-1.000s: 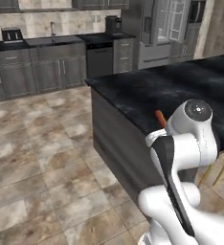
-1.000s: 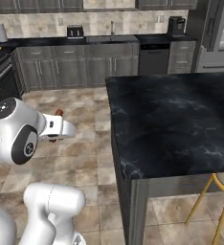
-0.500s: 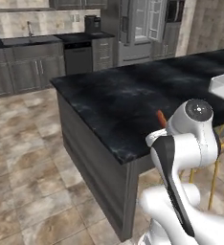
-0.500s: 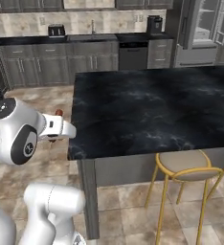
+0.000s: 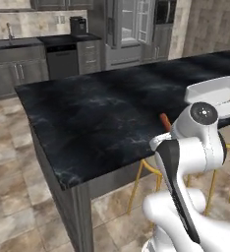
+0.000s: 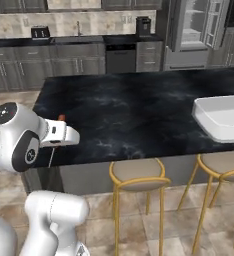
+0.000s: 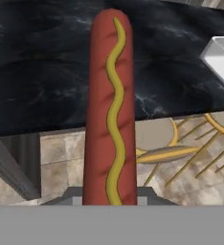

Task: Place the cold items (banana and garlic) from the fridge in one tupperware on the dining counter. Place the warm items (hot dog and kebab skewer) in the stove area in another tupperware.

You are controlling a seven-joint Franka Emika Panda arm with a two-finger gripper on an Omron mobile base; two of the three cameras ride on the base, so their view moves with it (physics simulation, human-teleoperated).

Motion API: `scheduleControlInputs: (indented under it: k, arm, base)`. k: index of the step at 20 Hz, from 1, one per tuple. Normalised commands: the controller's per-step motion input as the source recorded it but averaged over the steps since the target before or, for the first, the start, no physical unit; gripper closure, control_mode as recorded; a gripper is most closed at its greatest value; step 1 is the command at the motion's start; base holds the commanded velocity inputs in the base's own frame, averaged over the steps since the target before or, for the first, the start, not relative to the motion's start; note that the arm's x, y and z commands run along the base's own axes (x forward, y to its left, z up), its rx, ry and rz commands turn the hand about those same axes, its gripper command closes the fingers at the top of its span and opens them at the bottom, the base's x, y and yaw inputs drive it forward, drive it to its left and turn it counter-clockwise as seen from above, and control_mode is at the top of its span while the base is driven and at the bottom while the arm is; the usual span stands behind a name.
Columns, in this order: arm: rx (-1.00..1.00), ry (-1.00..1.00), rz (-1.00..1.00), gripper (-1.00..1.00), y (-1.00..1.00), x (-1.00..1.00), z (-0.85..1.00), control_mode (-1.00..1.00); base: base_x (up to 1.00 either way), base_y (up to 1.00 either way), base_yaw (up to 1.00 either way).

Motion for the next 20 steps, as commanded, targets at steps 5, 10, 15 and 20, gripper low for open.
scheduleControlInputs:
  k: [5, 10, 15, 20]
  arm:
    - [0.0, 0.0, 0.0, 1.0, 0.0, 0.0, 0.0, 1.0]
    - [0.0, 0.0, 0.0, 1.0, 0.0, 0.0, 0.0, 1.0]
    - [0.0, 0.0, 0.0, 1.0, 0.0, 0.0, 0.0, 1.0]
    - [0.0, 0.0, 0.0, 1.0, 0.0, 0.0, 0.0, 1.0]
  base:
    - [0.08, -1.0, 0.0]
    - [0.11, -1.0, 0.0]
    - [0.12, -1.0, 0.0]
    - [0.13, -1.0, 0.0]
